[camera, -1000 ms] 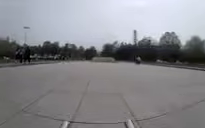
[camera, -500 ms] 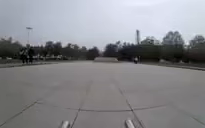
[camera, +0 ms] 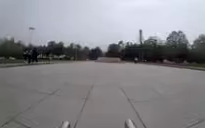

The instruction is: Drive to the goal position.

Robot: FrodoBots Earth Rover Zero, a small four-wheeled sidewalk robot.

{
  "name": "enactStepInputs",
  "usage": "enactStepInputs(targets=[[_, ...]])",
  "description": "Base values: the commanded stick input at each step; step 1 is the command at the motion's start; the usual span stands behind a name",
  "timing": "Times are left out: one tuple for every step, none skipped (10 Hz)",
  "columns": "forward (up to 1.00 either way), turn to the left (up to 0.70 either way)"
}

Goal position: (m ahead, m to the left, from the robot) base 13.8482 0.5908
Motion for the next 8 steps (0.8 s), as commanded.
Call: enactStepInputs(targets=[[1.0,0.14],[1.0,0.04],[1.0,0.02],[1.0,0.04],[1.0,0.05],[1.0,0.04],[1.0,0.01],[1.0,0.13]])
